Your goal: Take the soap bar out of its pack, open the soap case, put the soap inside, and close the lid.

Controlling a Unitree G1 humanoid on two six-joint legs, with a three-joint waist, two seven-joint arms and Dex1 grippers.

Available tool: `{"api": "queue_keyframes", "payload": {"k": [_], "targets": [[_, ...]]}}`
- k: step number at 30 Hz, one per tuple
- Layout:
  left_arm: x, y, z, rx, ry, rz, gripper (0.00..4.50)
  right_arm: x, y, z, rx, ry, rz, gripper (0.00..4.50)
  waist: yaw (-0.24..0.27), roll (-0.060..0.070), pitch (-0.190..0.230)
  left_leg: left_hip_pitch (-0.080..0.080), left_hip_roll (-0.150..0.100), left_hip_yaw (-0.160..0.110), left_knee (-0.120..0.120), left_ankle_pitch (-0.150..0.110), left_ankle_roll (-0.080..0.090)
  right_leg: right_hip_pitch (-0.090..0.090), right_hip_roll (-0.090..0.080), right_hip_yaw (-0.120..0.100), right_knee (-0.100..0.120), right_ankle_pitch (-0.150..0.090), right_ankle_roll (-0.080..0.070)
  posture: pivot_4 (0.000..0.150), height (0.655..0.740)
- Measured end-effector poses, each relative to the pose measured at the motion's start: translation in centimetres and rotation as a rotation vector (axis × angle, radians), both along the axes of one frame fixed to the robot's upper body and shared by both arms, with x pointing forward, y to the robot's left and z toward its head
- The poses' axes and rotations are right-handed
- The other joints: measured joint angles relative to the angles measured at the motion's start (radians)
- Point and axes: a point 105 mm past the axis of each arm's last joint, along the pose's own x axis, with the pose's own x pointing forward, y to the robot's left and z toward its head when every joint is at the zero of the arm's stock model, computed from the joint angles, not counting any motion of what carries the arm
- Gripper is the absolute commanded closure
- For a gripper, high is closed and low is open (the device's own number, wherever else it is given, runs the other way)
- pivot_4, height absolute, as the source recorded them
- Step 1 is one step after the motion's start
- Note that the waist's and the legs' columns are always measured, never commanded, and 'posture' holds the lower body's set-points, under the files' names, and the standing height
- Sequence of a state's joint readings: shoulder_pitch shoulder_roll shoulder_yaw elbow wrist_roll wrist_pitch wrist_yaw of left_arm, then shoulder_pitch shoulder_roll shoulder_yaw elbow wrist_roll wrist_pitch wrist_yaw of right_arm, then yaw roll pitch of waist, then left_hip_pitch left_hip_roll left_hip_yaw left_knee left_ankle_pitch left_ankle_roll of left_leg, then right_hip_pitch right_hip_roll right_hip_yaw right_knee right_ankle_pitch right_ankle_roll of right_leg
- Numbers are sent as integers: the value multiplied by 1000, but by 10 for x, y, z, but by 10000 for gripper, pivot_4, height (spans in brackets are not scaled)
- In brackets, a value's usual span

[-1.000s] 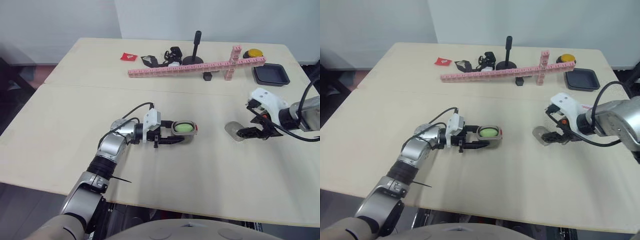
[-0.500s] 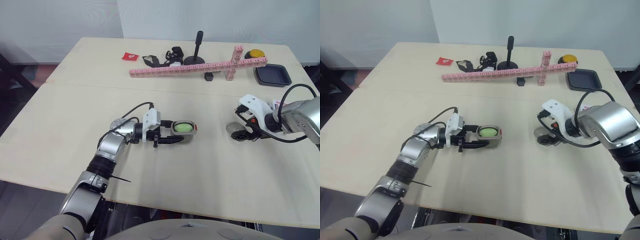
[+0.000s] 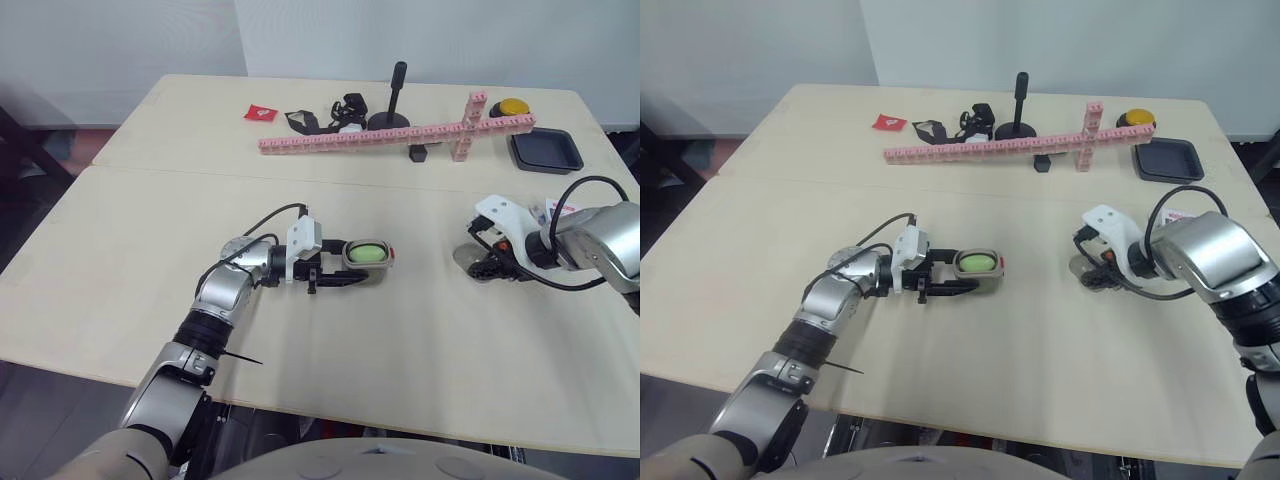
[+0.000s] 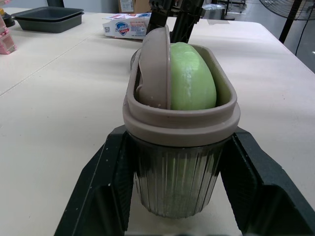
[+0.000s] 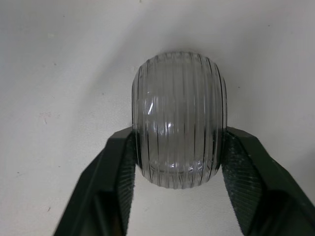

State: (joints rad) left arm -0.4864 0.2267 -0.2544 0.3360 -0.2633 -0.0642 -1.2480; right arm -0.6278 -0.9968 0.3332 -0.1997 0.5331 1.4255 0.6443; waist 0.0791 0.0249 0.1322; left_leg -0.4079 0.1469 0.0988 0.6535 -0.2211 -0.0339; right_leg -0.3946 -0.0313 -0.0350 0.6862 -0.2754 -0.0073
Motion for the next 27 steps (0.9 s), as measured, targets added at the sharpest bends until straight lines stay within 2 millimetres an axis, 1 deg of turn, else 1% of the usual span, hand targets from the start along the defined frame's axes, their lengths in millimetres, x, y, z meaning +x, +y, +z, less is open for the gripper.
{"api": "queue_keyframes", "payload": {"k": [6, 8, 10, 12, 14, 18, 22, 27], "targets": [[0, 0, 0, 2, -2, 1, 25240, 3, 7, 2, 14, -33, 71, 25480, 0, 0, 0, 0, 0, 0, 0, 0, 0, 0, 0, 0, 0, 0, 0, 1500, 7330], [1, 1, 0, 5, -3, 1, 25240, 5, 16, 10, 33, -74, 179, 25480, -1, 0, 0, 0, 0, 0, 0, 0, 0, 0, 0, 0, 0, 0, 0, 1500, 7330], [1, 1, 1, 7, -5, 1, 25240, 8, 23, 18, 50, -107, 245, 25480, -3, 0, 0, 0, 0, 0, 0, 0, 0, 0, 0, 0, 0, 0, 0, 1500, 7330], [2, 2, 1, 12, -8, 0, 25240, 10, 43, 43, 93, -182, 424, 25480, -4, 0, 0, 0, 0, 0, 0, 0, 0, -1, 0, 0, 1, 0, 0, 1500, 7330], [2, 1, 2, 13, -13, -3, 25240, 8, 59, 61, 113, -222, 558, 25480, -4, 0, 0, 0, 0, 0, 0, 0, 0, -1, 0, 0, 1, 0, 0, 1500, 7330], [4, 2, 2, 15, -12, 0, 25240, 5, 78, 80, 107, -245, 719, 25480, -3, 0, 0, -1, 0, 0, 1, 0, 0, -1, 0, -1, 2, 0, 0, 1500, 7330], [6, 2, 2, 16, -14, 1, 25240, 0, 95, 88, 106, -242, 825, 25480, -3, 0, 0, -1, 0, 0, 1, 0, 1, -3, 0, -1, 4, 0, 0, 1500, 7330], [6, 1, 2, 12, -15, 3, 25240, -9, 116, 87, 111, -213, 941, 25480, -3, 0, 0, -1, 0, 0, 2, 0, 1, -4, 0, 0, 5, 0, 0, 1500, 7330]]}}
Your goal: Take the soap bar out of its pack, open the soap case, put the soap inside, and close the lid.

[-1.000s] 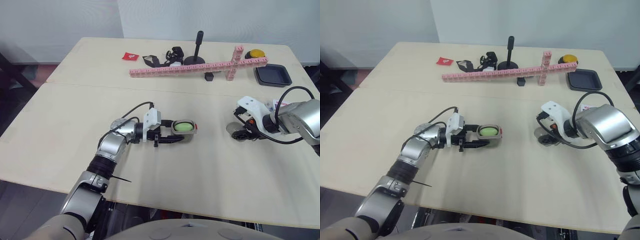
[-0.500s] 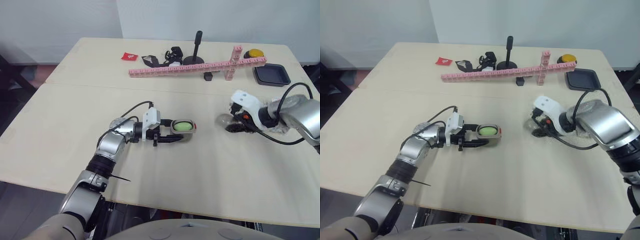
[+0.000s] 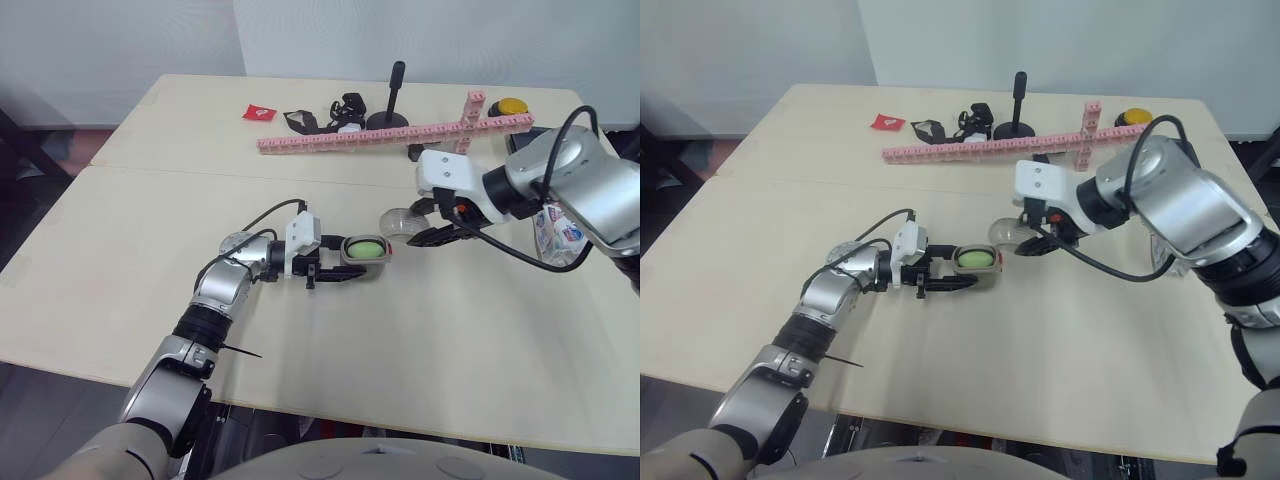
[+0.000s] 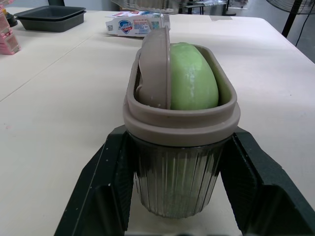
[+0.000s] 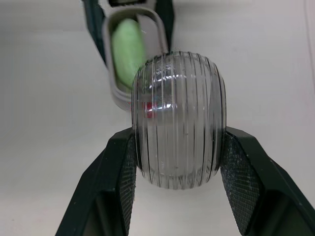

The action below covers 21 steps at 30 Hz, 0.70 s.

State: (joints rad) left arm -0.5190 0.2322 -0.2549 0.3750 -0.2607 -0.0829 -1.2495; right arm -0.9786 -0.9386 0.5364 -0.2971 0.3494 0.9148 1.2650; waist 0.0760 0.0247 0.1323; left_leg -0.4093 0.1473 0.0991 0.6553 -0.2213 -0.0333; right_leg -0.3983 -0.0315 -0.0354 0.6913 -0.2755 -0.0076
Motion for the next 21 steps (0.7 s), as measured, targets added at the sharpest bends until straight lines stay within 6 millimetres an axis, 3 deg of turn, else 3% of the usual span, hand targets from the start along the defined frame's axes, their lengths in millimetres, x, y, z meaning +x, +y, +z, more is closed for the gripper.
{"api": "queue_keyframes", "payload": {"k": [8, 21], "targets": [[1, -2, 0, -4, -4, 5, 25240, -9, 22, -2, -33, 26, 123, 25480, 1, 0, 0, 0, 0, 0, 2, 0, 0, -1, 0, 0, 3, 0, 0, 1500, 7330], [1, -4, 0, -1, -12, 13, 25240, -1, 36, -9, -77, 9, 134, 25480, -1, 0, 0, 0, 0, 0, 4, 0, 0, -2, 0, 0, 7, -1, -1, 1500, 7330]]}}
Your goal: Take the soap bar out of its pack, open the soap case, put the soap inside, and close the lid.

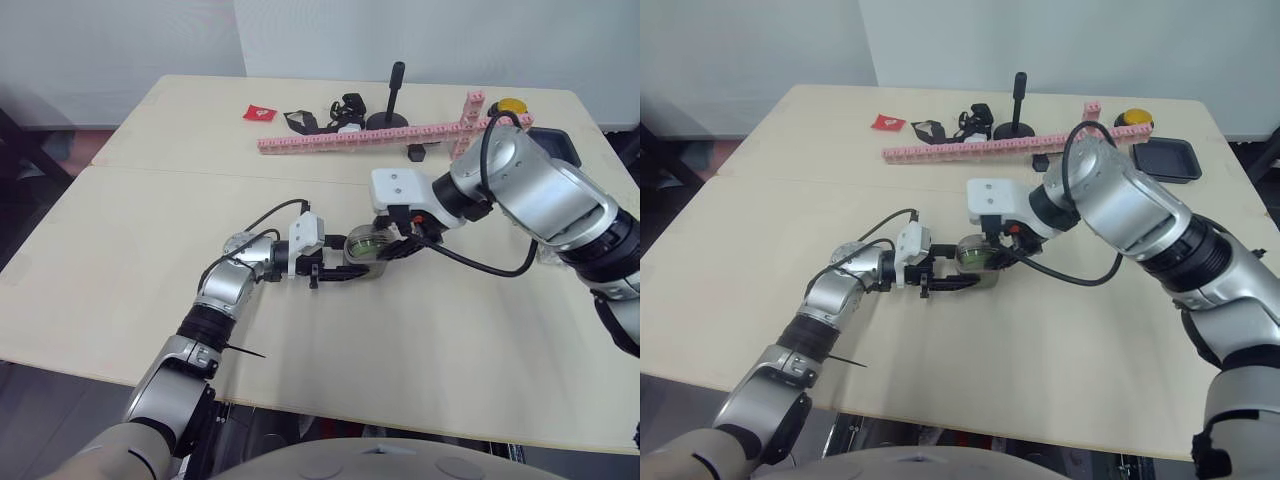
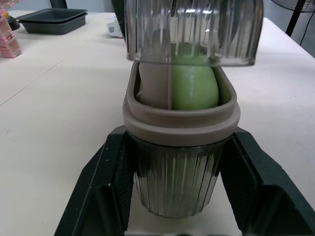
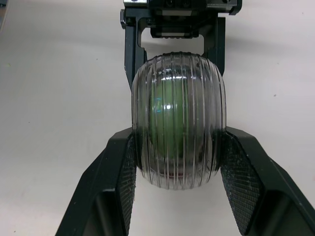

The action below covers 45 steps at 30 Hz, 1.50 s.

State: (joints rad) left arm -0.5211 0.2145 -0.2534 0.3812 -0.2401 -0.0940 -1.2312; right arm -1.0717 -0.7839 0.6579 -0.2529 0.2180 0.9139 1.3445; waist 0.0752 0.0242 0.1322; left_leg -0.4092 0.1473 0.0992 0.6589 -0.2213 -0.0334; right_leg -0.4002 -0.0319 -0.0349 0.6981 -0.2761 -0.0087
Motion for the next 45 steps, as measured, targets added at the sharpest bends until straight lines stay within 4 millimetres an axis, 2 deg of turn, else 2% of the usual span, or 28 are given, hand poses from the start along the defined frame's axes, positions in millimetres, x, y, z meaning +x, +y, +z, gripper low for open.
{"api": "queue_keyframes", "payload": {"k": [16, 27, 30, 34, 45], "targets": [[1, 1, -1, 2, 2, 11, 25240, 2, 5, -2, -26, -4, -3, 25480, -3, -1, -1, 1, 0, 0, 2, 0, 0, 0, 0, 0, 2, 0, 0, 1500, 7330], [2, 1, -2, 3, 8, 21, 25240, 6, 7, -5, -29, 0, -19, 25480, -10, -7, -5, 3, 1, 0, 2, 0, 0, 2, 0, 0, 3, -2, -3, 1500, 7330], [2, 1, -2, 5, 7, 20, 25240, 8, 7, -11, -43, 9, -30, 11224, -10, -9, -5, 3, 1, 0, 2, 0, 0, 2, 0, 0, 3, -2, -3, 1500, 7330], [0, -1, -1, -1, 3, 11, 25240, 7, 7, -30, -69, 54, -38, 196, -5, -9, -5, 0, 1, 0, 2, 0, 0, -1, 0, 0, 3, 0, -1, 1500, 7330], [0, -1, -1, 0, 1, 11, 25240, 12, 1, -26, -75, 10, -45, 196, -4, -9, -5, -1, 1, 0, 2, 0, 0, -1, 0, 0, 3, -1, -2, 1500, 7330]]}}
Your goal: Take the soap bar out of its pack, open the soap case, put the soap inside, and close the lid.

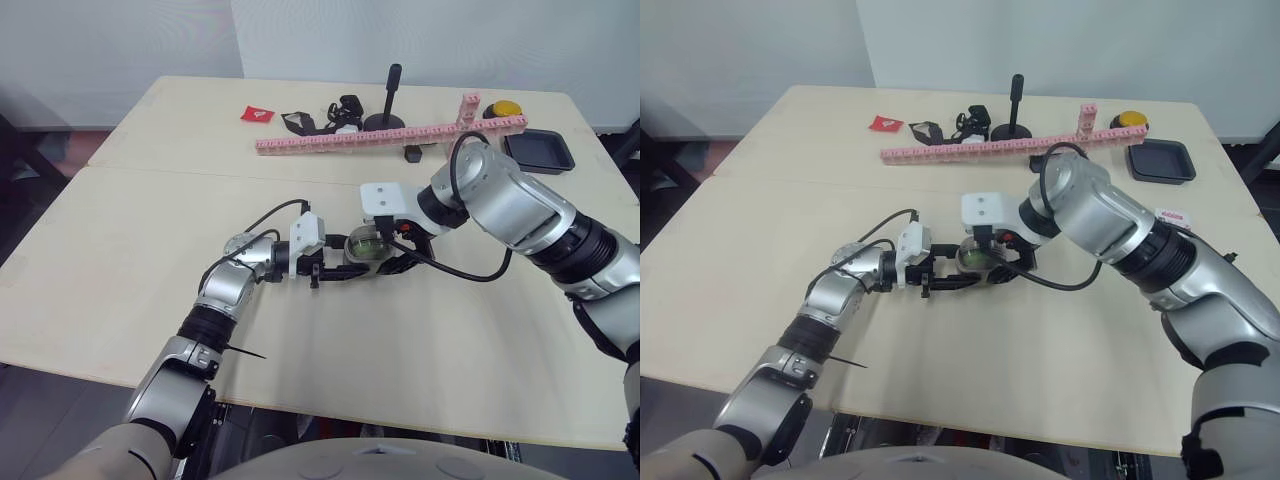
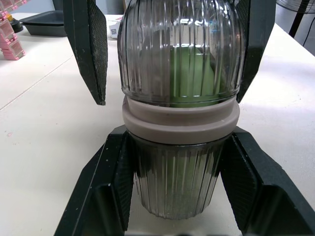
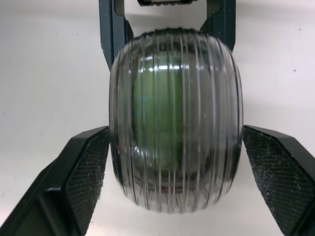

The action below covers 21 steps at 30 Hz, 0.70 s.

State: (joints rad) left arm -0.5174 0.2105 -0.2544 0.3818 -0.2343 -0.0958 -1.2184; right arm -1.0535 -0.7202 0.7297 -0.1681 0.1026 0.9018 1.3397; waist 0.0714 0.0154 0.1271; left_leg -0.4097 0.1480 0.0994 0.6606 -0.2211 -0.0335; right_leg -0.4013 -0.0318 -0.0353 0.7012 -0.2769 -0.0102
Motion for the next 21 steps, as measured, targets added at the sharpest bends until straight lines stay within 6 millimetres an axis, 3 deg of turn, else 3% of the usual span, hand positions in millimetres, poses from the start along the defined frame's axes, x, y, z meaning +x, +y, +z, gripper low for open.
{"api": "queue_keyframes", "payload": {"k": [7, 13, 17, 21], "targets": [[0, 0, 0, 0, -1, 0, 25240, 2, -25, 9, 16, -18, -75, 196, 4, 0, 0, 0, 0, 0, 0, 0, 0, 0, 0, 0, 0, 0, 0, 1500, 7330], [0, 2, 0, 2, -5, -1, 25240, -10, -64, -7, -11, 32, -155, 196, 9, 0, 0, -1, 0, 0, 0, 0, 0, 0, 0, 0, -1, 0, 0, 1500, 7330], [2, 3, 0, 6, -4, 2, 25240, -13, -77, -11, 31, 8, -169, 196, 5, 0, 0, 0, 0, 1, 0, 0, 0, 0, 0, 1, -1, 0, 0, 1500, 7330], [3, 4, 0, 7, -5, 1, 25240, 0, -85, -11, 259, -96, -222, 10870, 7, -1, 0, 0, 0, 1, 0, 0, 0, 1, 0, 1, -2, 0, 0, 1500, 7330]]}}
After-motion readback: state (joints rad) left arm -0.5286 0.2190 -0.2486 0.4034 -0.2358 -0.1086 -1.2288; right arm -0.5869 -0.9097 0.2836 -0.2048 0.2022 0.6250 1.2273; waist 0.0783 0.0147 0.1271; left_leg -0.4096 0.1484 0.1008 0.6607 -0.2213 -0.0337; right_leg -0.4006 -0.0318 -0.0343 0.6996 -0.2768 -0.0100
